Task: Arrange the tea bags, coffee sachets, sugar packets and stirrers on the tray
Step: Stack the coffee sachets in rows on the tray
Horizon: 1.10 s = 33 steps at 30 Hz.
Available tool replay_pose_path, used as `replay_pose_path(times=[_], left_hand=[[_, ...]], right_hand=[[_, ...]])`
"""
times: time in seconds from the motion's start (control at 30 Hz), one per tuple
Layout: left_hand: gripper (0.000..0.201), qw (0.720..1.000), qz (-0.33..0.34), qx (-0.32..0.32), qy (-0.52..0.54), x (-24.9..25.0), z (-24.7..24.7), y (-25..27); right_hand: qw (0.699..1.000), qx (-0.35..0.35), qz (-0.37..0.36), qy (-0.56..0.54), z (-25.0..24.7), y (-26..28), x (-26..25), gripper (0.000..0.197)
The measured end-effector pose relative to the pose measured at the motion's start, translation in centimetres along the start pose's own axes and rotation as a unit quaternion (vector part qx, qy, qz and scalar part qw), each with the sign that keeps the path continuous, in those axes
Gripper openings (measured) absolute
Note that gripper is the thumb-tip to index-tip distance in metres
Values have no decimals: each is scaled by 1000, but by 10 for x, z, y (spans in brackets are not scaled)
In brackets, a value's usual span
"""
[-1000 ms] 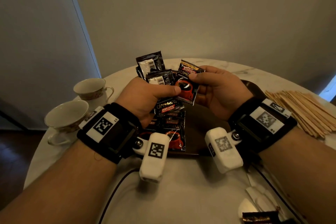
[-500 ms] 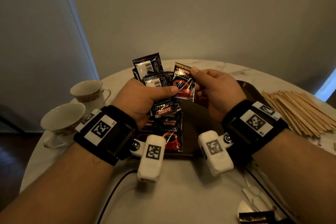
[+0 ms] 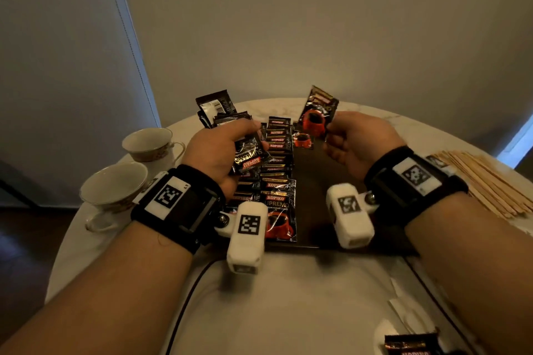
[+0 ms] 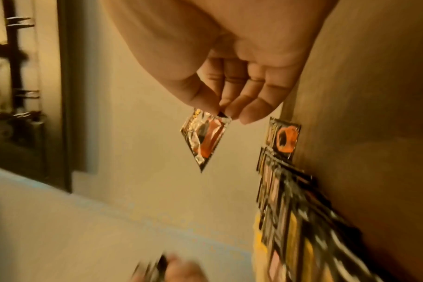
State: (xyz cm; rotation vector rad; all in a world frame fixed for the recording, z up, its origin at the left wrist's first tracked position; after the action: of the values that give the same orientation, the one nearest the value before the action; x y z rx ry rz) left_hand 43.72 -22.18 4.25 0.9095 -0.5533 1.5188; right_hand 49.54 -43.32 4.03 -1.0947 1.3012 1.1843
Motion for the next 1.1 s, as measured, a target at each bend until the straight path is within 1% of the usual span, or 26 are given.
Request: replay_pose_path(times=[0.1,0.17,0.23,0.27,0.4,0.53,0.7,0.97,1.1], left_hand=[[7,1000,8,1,-13,1,-1,-3],[6,1000,9,0,-21,0,0,-3],[5,1000,13,0,-26,0,0,-2],[5,1000,15,0,-26,1,-1,-2],[3,1000,16,-3,-14,4,-1,-2],[7,1000,9,-6,-10,6,-2,-2],[5,1000,3,-8,-16,6,-5,-4],[6,1000,0,-13,-21,6,-6,-6],[11,1000,-1,-8,-20,6,-6,-7]], right_hand=[[996,52,47,56,-15,-28,4,12],[986,57,67,140,-20,-43,9,9],[970,51,84,222,-21,-52,15,7],[965,48,88,241,-19,-55,17,8],[959,23,105,263,-10,-59,20,12],[942,4,116,315,0,-68,19,13],[938,-4,126,322,6,-81,21,13],[940,11,134,313,5,-89,23,16],[944,15,138,299,6,-89,21,9]])
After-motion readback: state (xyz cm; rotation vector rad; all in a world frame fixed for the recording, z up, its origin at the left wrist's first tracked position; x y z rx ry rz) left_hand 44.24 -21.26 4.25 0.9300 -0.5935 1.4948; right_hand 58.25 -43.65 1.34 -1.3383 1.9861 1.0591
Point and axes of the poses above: each hand's wrist, its own y-axis away from the middle knuckle, its own z-axis out of the palm, x = y × z, the point moved 4 cm from there along -y, towards the middle knuckle, and after that the axes turned 12 degrees about y, right-handed, at the moved point
